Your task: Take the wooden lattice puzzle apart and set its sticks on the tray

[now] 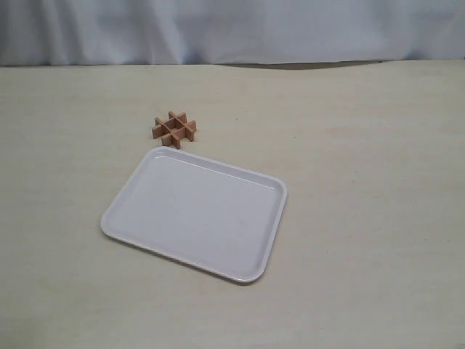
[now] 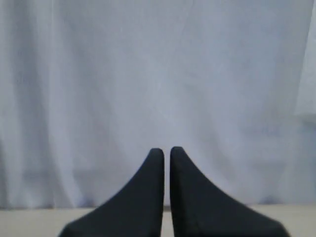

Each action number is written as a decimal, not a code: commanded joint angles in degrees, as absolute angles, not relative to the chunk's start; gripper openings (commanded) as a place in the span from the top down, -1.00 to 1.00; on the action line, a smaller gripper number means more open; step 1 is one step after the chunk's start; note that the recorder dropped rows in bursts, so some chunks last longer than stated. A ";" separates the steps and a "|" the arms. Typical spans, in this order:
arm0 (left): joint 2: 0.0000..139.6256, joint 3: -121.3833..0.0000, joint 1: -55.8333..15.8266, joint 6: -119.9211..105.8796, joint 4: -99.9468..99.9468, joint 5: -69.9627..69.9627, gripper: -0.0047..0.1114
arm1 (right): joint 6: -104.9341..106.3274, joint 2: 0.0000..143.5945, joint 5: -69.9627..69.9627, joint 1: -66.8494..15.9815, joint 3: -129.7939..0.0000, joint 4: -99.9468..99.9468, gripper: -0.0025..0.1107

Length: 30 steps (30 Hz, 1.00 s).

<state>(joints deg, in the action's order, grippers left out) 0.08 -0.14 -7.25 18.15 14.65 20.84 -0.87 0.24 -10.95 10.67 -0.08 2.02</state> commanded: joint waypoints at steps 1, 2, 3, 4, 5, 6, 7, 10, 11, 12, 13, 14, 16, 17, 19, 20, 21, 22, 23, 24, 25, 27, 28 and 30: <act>0.00 0.00 -7.59 18.21 14.95 20.75 0.92 | -3.33 0.00 -19.30 10.55 0.00 2.09 0.88; 0.00 0.00 -7.59 18.21 14.95 20.75 0.92 | -7.60 0.00 -19.83 10.55 0.00 2.23 0.88; 0.00 0.00 -7.59 18.21 14.95 20.75 0.92 | -12.03 0.00 -20.18 10.55 0.00 3.23 0.88; 0.00 0.00 -7.59 18.21 14.95 20.75 0.92 | -19.55 0.00 -21.13 10.55 0.00 5.15 0.88; 0.00 0.00 -7.59 18.21 14.95 20.75 0.92 | -27.98 0.00 -20.07 10.55 0.00 5.73 0.88; 0.00 0.00 -7.59 18.21 14.95 20.75 0.92 | -33.72 0.00 -18.03 10.55 0.00 4.90 0.88; 0.00 0.00 -7.59 18.21 14.95 20.75 0.92 | -34.20 0.00 -17.99 10.55 0.00 4.90 0.88; 0.00 0.00 -7.59 18.21 14.95 20.75 0.92 | -33.82 0.00 -20.87 10.55 0.00 5.54 0.88; 0.00 0.00 -7.59 18.21 14.95 20.75 0.92 | -33.82 0.00 -22.27 10.55 0.00 5.96 0.88; 0.00 0.00 -7.59 18.21 14.95 20.75 0.92 | -33.82 0.00 -23.88 10.55 0.00 6.59 0.88; 0.00 0.00 -7.59 18.21 14.95 20.75 0.92 | -33.82 0.00 -24.82 10.55 0.00 7.02 0.88; 0.00 0.00 -7.59 18.21 14.95 20.75 0.92 | -34.22 0.00 -25.86 10.55 0.00 7.02 0.88; 0.00 0.00 -7.59 18.21 14.95 20.75 0.92 | -34.76 0.00 -25.98 10.55 0.00 7.02 0.88; 0.00 0.00 -7.59 18.21 14.95 20.75 0.92 | -35.13 0.00 -25.98 10.55 -0.34 7.02 0.88; 0.00 0.00 -7.59 18.21 14.95 20.75 0.92 | -35.13 0.13 -26.45 10.55 -1.66 7.02 0.88; 0.00 0.00 -7.59 18.21 14.95 20.75 0.92 | -35.13 1.38 -27.07 10.55 -2.41 7.02 0.88; 0.00 0.00 -7.59 18.21 14.95 20.75 0.92 | -35.13 2.66 -27.85 10.55 -3.07 7.02 0.88; 0.00 0.00 -7.59 18.21 14.95 20.75 0.92 | -35.13 5.00 -28.75 10.55 -4.17 6.92 0.88; 0.00 0.00 -7.59 18.21 14.95 20.46 0.92 | -35.02 6.86 -29.54 10.55 -5.06 6.78 0.88; 0.00 0.00 -7.59 18.21 14.95 20.46 0.92 | -35.02 8.93 -29.86 10.55 -6.04 6.78 0.88; 0.00 0.00 -7.59 18.21 14.95 20.36 0.92 | -35.14 12.15 -30.09 10.55 -7.76 6.78 0.88; 0.00 0.00 -7.59 18.21 14.95 20.50 0.92 | -35.67 17.27 -30.21 10.55 -10.91 6.78 0.88; 0.00 0.00 -7.59 18.21 14.95 20.50 0.92 | -35.99 20.72 -30.21 10.55 -12.84 5.96 0.88; 0.00 0.00 -7.59 18.21 14.95 20.50 0.92 | -35.97 25.59 -30.21 10.55 -16.62 3.34 0.88</act>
